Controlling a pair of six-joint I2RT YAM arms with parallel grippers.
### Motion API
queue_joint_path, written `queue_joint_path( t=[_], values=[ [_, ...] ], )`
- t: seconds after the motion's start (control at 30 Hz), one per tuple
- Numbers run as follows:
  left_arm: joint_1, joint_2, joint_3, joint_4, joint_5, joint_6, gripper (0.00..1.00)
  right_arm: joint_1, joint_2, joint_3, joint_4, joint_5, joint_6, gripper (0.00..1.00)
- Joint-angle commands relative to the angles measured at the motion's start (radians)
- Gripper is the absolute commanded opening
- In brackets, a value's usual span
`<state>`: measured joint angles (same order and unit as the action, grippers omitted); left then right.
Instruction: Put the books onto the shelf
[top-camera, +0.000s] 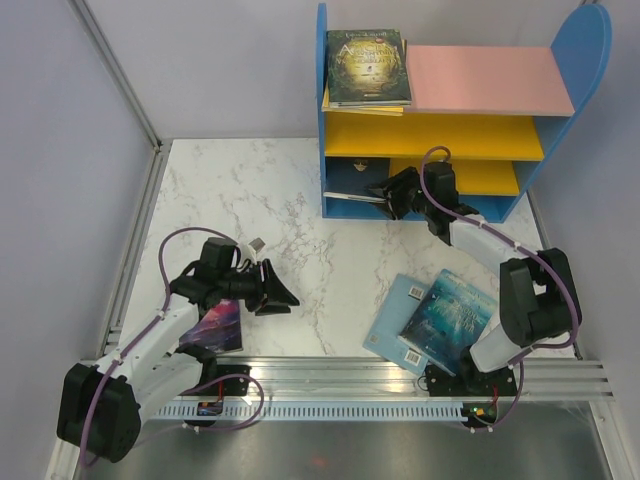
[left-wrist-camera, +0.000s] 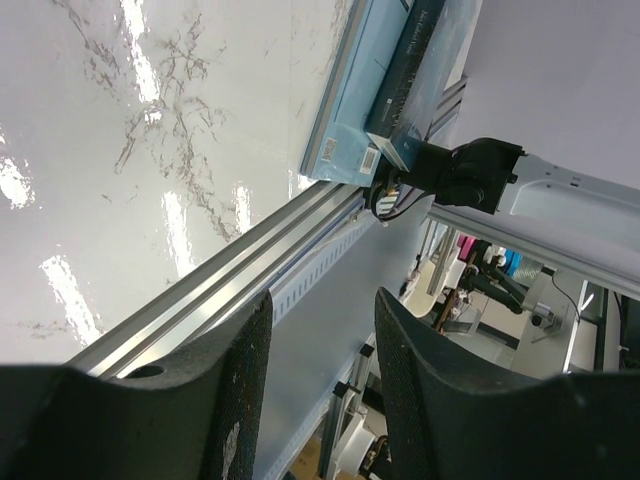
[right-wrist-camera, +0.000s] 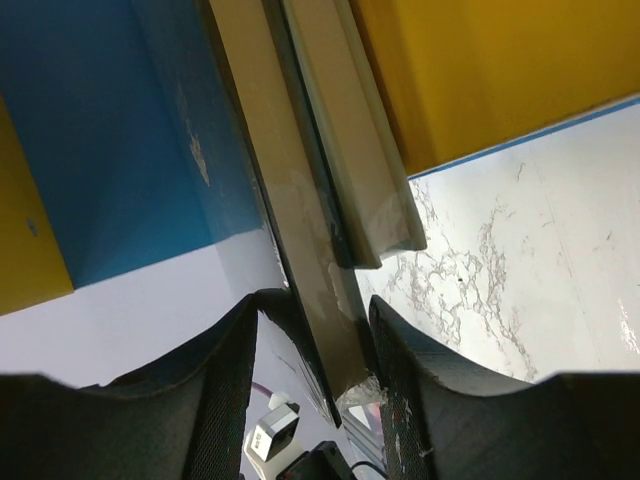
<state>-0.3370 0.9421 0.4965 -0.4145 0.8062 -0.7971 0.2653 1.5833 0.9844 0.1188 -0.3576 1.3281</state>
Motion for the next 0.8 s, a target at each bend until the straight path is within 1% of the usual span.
queue_joint_path(
  t=[0.0, 0.07, 0.6, 0.77],
  values=[
    [0.009, -0.005, 0.034, 0.005, -0.022, 0.032, 0.49, -0.026, 0.029, 0.03, 0.071, -0.018, 0.014, 0.52],
    [0.007, -0.006, 0.034, 0.006, -0.028, 0.024, 0.49, -0.031, 0.056, 0.043, 0.081, -0.03, 0.025, 0.52],
    [0.009, -0.086, 0.001, -0.004, -0.098, -0.04, 0.49, -0.084, 0.201, 0.079, 0.395, -0.076, 0.244, 0.53],
    [0.009, -0.109, -0.004, -0.02, -0.11, -0.047, 0.49, -0.086, 0.23, 0.102, 0.401, -0.09, 0.25, 0.55]
  ],
)
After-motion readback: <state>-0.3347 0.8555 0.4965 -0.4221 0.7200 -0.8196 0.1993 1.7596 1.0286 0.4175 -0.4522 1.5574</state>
